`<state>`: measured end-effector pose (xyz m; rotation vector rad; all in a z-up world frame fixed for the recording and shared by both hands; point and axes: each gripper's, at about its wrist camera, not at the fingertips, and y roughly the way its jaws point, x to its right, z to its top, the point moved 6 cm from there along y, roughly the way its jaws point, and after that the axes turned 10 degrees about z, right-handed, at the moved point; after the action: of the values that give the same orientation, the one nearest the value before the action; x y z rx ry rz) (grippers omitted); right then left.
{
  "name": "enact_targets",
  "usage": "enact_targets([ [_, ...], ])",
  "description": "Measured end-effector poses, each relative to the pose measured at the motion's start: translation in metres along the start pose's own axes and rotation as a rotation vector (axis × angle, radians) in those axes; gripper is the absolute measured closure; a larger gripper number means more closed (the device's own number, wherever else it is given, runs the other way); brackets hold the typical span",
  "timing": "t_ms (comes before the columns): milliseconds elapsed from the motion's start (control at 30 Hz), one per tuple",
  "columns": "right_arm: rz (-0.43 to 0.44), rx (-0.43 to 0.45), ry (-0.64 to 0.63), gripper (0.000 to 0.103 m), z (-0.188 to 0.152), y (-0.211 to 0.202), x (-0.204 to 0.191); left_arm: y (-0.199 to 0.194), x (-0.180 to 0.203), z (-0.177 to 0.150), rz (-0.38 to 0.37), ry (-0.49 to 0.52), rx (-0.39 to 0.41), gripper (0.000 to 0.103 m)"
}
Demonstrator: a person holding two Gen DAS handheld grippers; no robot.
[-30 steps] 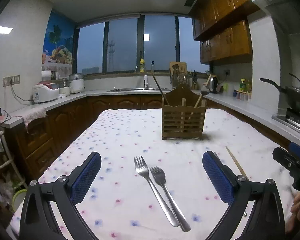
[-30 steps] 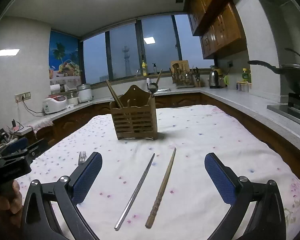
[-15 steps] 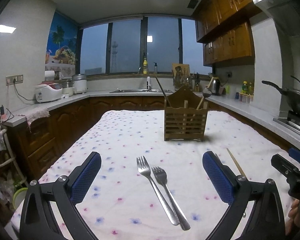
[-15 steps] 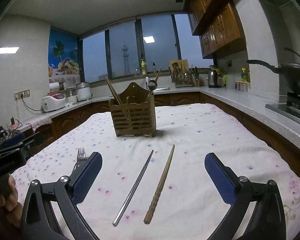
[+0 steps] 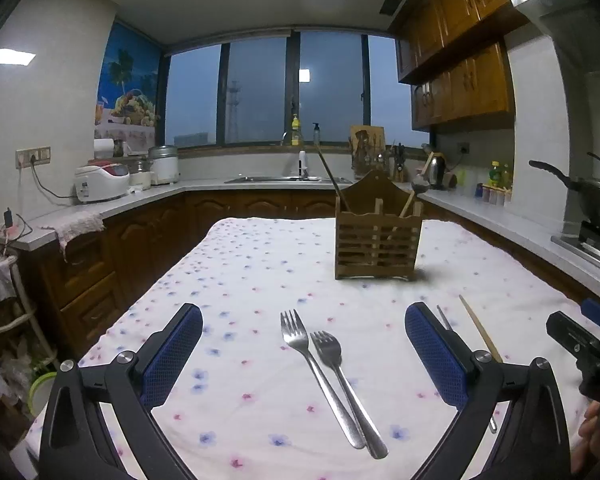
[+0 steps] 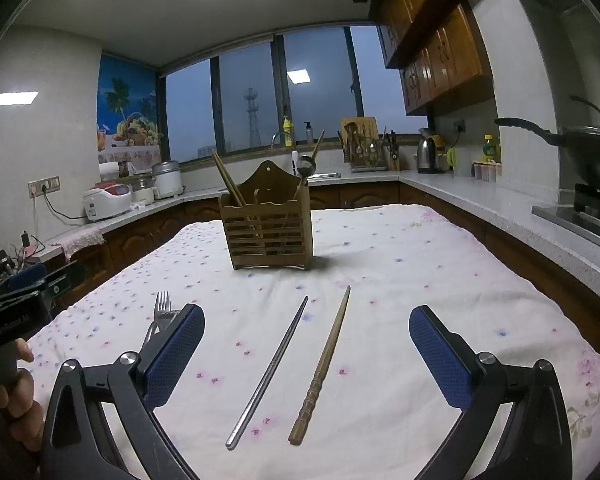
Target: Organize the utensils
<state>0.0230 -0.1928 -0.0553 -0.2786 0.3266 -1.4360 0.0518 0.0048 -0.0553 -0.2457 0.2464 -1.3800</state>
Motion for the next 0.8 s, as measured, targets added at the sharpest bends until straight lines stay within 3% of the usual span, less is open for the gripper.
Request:
enact_targets([
  [800, 0.001, -0.001, 0.001, 0.000, 0.0007, 0.0000, 0.0001, -0.0041, 0.0014, 0.0007, 0.010, 0.020, 0.000, 0.001],
])
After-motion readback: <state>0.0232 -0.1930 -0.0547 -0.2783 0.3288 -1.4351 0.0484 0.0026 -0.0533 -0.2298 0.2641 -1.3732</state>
